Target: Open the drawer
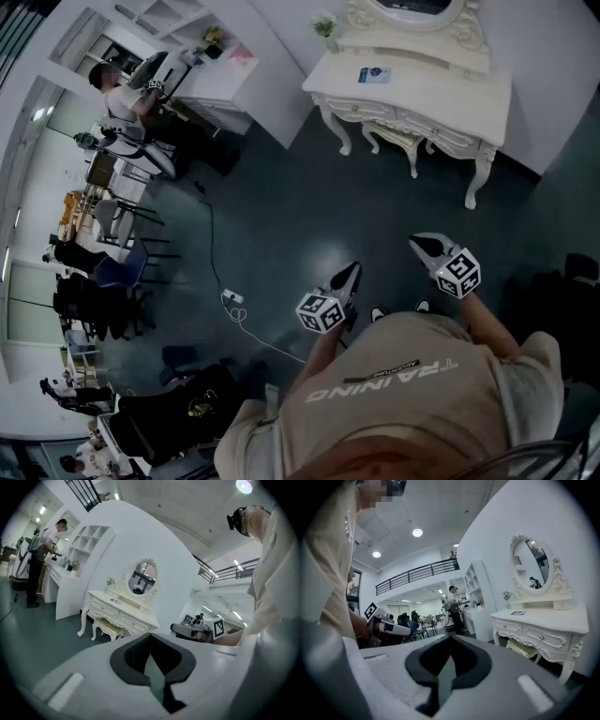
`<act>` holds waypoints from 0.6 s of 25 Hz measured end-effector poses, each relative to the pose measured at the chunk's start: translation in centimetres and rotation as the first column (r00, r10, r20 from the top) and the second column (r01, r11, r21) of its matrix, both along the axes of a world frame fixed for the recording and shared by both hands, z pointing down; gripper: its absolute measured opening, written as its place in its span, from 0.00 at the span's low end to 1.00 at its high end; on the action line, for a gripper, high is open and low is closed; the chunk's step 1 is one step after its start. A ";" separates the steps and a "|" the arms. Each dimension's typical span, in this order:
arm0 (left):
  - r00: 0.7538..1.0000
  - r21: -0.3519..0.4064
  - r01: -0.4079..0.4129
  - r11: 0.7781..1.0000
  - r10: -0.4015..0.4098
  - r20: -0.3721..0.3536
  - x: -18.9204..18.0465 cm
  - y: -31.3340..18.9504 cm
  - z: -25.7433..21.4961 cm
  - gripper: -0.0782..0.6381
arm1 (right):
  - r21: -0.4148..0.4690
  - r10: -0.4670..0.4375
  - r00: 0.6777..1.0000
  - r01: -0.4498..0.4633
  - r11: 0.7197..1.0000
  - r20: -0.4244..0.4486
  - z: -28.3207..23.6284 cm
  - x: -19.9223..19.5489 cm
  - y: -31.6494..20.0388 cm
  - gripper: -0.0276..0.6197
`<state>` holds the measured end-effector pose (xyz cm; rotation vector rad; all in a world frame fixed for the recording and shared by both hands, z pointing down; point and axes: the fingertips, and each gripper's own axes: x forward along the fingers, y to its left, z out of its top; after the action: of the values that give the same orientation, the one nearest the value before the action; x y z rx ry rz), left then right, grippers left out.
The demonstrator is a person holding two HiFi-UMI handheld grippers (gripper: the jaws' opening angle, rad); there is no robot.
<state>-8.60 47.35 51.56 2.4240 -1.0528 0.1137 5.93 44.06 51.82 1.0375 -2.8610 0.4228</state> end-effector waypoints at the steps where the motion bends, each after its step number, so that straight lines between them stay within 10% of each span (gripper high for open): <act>1: 0.999 -0.004 -0.003 1.000 0.003 0.033 0.1 0.5 0.5 0.12 | -0.006 -0.013 1.000 0.013 1.000 -0.001 0.3 0.1 0.5 0.03; 7: 0.997 -0.054 0.017 0.998 -0.013 0.078 0.5 2.2 2.3 0.12 | 0.043 -0.066 0.990 0.072 0.997 -0.126 2.9 1.2 2.8 0.03; 15: 0.998 -0.048 -0.041 0.998 0.043 0.051 5.0 -0.9 2.0 0.12 | -0.076 0.020 0.999 -0.018 0.997 0.027 4.1 4.5 3.0 0.03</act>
<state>-3.57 46.48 53.53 2.4132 -1.0105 0.2144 10.45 47.10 55.94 1.0545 -2.8364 0.5471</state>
